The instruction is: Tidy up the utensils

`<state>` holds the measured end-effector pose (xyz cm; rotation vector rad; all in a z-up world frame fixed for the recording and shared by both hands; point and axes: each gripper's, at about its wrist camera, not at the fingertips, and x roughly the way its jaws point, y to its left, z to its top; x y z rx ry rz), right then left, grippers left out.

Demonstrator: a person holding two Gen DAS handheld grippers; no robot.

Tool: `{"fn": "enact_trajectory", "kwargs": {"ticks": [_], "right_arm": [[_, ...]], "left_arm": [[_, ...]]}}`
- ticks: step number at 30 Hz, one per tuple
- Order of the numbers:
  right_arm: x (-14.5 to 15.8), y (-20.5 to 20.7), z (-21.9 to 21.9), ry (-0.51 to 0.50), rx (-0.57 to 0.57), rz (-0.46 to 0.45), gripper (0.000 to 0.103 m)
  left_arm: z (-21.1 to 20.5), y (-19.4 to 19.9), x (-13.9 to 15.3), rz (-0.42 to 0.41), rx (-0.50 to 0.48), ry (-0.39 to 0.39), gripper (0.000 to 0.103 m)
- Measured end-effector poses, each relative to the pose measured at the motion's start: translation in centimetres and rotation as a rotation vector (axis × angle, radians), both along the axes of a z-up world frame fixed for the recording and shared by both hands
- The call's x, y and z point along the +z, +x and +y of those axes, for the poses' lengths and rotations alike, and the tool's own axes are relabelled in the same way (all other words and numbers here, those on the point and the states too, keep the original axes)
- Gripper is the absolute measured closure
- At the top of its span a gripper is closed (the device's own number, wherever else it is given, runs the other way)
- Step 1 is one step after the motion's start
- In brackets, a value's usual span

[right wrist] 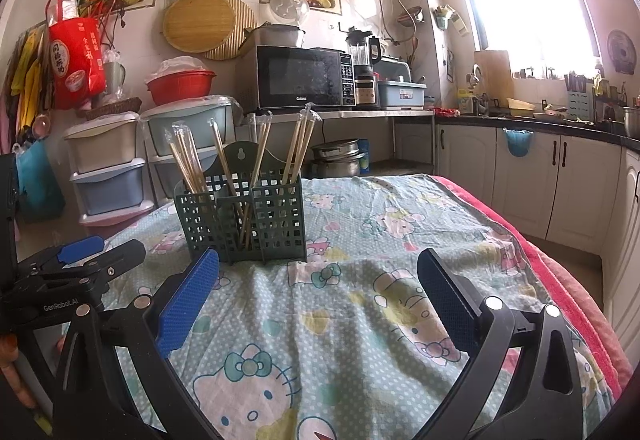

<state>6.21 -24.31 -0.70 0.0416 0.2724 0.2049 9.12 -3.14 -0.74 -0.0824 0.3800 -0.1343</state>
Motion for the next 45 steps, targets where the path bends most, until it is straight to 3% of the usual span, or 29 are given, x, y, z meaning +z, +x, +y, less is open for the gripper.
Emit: {"fn": "enact_trajectory", "kwargs": {"ticks": [45], "right_arm": [[-0.08,0.21,0.17,-0.001,0.0,0.009,0.006]], "left_arm": [[0.18,0.2,-0.28,0.021,0.024,0.005,0.01]]}}
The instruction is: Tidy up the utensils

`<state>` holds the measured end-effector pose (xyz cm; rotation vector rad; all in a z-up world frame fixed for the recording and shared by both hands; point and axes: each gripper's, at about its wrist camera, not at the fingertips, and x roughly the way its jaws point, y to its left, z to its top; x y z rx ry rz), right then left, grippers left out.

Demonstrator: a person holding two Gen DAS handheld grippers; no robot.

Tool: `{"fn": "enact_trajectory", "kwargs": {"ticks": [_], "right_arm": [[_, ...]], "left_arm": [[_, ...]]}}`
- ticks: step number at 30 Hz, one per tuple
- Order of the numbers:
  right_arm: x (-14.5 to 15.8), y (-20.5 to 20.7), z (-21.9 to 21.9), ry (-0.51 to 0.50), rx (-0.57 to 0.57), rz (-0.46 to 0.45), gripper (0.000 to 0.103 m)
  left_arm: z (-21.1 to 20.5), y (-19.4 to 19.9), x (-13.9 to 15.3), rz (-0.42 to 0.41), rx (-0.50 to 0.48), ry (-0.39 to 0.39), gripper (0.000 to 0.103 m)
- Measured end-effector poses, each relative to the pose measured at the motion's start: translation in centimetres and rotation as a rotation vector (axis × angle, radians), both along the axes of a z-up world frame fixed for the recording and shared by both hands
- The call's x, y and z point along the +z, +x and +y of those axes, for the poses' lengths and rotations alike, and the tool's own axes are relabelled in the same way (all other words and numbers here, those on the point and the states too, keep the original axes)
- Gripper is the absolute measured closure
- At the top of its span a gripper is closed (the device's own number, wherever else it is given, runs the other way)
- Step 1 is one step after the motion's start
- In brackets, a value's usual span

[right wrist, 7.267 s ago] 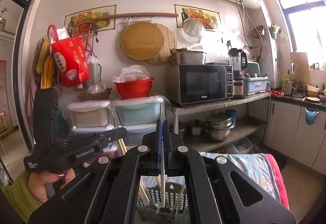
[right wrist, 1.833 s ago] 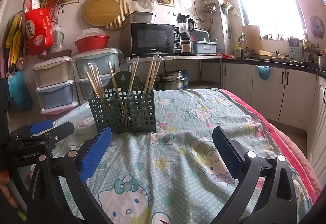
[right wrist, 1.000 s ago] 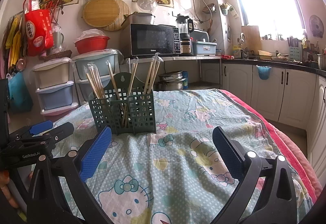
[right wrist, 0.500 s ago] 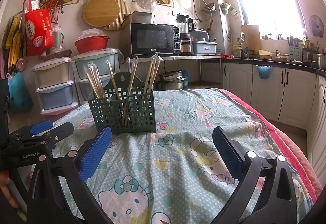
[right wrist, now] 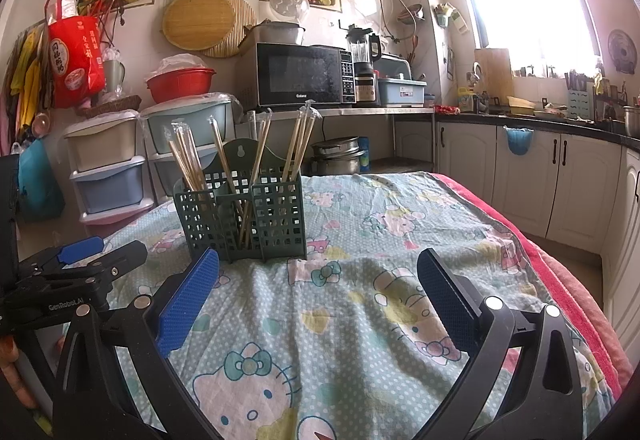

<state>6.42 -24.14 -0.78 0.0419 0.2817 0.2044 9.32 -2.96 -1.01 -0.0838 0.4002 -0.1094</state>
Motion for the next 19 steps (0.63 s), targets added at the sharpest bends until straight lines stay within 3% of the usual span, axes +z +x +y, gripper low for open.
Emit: {"fn": "enact_trajectory", "kwargs": {"ticks": [9,12,15,19], "right_arm": [[-0.5,2.0,-2.3,0.034,-0.047,0.12,0.006],[-0.4,3.9,-3.7,-0.04,-0.098,0.184,0.006],[-1.7,8.0,-5.5,-0.215,-0.216,0.365,0.006],[-4.6,13.0,-8.8,-0.256,-0.23,0.589,0.006]], "left_arm": [[4.0,1.2,0.6,0.086,0.093,-0.074,0.01],[7.0,3.1,0.5,0.162,0.18,-0.031,0.01],[10.0,5.8,-0.9,0.301,0.274,0.051,0.01],[14.4,9.3,-4.5,0.518,0.368,0.057,0.01]]}}
